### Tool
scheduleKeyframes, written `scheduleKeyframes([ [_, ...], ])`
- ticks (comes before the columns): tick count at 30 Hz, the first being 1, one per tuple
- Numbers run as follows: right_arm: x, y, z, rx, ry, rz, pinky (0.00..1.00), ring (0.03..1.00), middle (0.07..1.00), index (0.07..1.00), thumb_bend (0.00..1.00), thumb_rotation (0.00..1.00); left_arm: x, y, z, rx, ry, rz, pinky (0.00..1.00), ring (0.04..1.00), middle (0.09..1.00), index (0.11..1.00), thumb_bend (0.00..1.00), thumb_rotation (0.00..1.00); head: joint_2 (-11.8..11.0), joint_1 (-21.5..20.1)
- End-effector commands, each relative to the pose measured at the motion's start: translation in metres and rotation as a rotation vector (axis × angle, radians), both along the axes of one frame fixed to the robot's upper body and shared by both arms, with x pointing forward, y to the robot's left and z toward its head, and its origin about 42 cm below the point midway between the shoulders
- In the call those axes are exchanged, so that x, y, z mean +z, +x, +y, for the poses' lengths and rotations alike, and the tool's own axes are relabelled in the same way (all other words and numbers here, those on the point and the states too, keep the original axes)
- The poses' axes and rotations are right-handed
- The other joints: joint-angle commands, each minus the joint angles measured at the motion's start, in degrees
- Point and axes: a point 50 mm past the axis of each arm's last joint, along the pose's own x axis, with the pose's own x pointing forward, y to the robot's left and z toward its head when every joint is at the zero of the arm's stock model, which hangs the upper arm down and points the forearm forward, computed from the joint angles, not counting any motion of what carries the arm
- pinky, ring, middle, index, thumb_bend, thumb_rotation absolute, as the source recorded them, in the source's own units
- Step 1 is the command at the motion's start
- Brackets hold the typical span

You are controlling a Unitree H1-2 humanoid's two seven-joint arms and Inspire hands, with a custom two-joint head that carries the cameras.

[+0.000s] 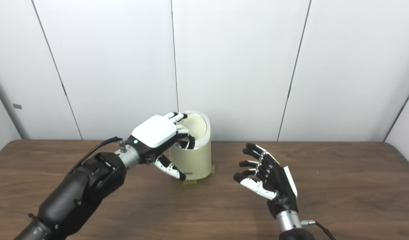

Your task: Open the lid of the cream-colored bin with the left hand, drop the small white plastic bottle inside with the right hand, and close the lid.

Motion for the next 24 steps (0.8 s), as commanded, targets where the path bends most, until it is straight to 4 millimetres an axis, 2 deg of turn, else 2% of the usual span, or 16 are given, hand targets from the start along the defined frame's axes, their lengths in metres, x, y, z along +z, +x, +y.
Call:
scheduleKeyframes([
  [1, 0.024, 0.008, 0.001, 0.005, 0.009, -0.093, 0.50, 0.636, 0.775, 0.760, 0.82, 0.25, -0.009, 0.002, 0.001, 0.017, 0.055, 0.068, 1.00, 0.998, 0.780, 0.755, 1.00, 0.37, 0.0, 0.0],
  [4, 0.024, 0.008, 0.001, 0.001, -0.001, -0.096, 0.49, 0.637, 0.773, 0.760, 0.81, 0.25, -0.003, 0.003, 0.004, 0.017, 0.029, 0.061, 1.00, 0.999, 0.787, 0.758, 1.00, 0.38, 0.0, 0.0],
  [9, 0.024, 0.008, 0.001, -0.002, -0.006, -0.094, 0.49, 0.632, 0.772, 0.760, 0.80, 0.25, 0.022, -0.004, 0.012, 0.016, -0.071, -0.038, 1.00, 0.967, 0.787, 0.763, 0.96, 0.37, 0.0, -0.1],
  [12, 0.023, 0.008, 0.000, -0.006, -0.011, -0.093, 0.49, 0.633, 0.777, 0.763, 0.81, 0.27, 0.038, -0.012, 0.020, 0.027, -0.204, -0.111, 1.00, 0.935, 0.775, 0.749, 0.89, 0.34, 0.0, 0.0],
  [15, 0.022, 0.009, -0.003, -0.011, -0.015, -0.092, 0.50, 0.637, 0.779, 0.764, 0.82, 0.27, 0.047, -0.023, 0.033, 0.043, -0.444, -0.120, 1.00, 0.920, 0.791, 0.751, 0.79, 0.30, 0.1, -0.1],
  [17, 0.022, 0.010, -0.004, -0.011, -0.014, -0.091, 0.50, 0.637, 0.777, 0.762, 0.82, 0.28, 0.044, -0.031, 0.042, 0.059, -0.639, -0.099, 0.82, 0.888, 0.795, 0.747, 0.77, 0.28, 0.0, 0.0],
  [18, 0.021, 0.010, -0.004, -0.010, -0.015, -0.092, 0.50, 0.635, 0.776, 0.763, 0.83, 0.28, 0.041, -0.035, 0.046, 0.069, -0.729, -0.094, 0.72, 0.841, 0.793, 0.755, 0.75, 0.25, 0.0, 0.1],
  [20, 0.021, 0.010, -0.005, -0.009, -0.013, -0.093, 0.50, 0.636, 0.776, 0.764, 0.83, 0.28, 0.032, -0.042, 0.053, 0.089, -0.898, -0.071, 0.67, 0.808, 0.791, 0.763, 0.74, 0.24, 0.1, 0.2],
  [24, 0.020, 0.009, -0.006, -0.011, -0.007, -0.093, 0.50, 0.637, 0.773, 0.762, 0.83, 0.26, 0.006, -0.058, 0.067, 0.157, -1.210, 0.044, 0.68, 0.809, 0.796, 0.801, 0.71, 0.15, 0.1, 0.2],
])
